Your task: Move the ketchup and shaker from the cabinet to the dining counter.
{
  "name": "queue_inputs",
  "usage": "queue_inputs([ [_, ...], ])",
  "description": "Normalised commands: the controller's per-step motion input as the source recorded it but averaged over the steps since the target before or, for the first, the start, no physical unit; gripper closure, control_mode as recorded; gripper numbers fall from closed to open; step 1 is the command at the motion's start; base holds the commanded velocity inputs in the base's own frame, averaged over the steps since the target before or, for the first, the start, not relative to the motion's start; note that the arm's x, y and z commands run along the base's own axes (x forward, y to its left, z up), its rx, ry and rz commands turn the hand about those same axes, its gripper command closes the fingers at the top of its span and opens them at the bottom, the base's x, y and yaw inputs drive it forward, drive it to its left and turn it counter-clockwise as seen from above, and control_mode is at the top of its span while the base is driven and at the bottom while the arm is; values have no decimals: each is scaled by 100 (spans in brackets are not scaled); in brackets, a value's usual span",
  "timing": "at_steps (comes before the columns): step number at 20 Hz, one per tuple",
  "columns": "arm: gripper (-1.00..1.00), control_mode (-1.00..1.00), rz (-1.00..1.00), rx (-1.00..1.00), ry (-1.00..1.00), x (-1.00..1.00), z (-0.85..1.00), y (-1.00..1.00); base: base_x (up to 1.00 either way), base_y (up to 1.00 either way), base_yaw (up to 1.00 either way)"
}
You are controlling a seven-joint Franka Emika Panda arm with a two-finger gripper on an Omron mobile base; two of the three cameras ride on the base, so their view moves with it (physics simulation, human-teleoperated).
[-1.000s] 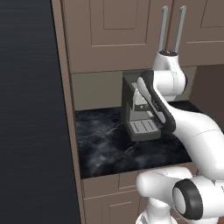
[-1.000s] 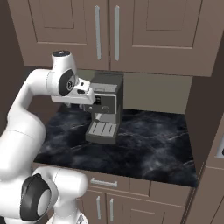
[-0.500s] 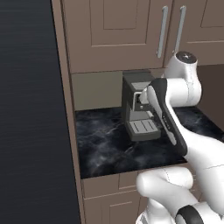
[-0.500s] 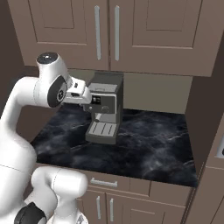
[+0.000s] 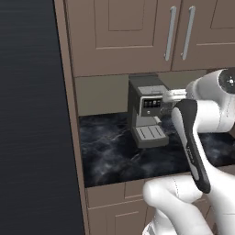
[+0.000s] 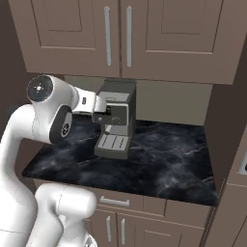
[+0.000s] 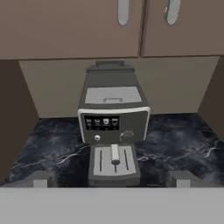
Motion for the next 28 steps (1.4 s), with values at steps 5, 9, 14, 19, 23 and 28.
queue_inputs([
  [5, -100, -100, 0, 5, -43, -16, 55, -32, 0, 0, 0],
  [9, -100, -100, 0, 4, -36, -6, 38, -24, 0, 0, 0],
  [14, -100, -100, 0, 3, -34, 0, 39, -21, 0, 0, 0],
  [19, -100, -100, 0, 4, -31, 0, 42, -25, 0, 0, 0],
  [23, -100, -100, 0, 4, -17, 15, 36, -25, 0, 0, 0],
  [28, -100, -100, 0, 3, -3, 36, 26, -18, 0, 0, 0],
])
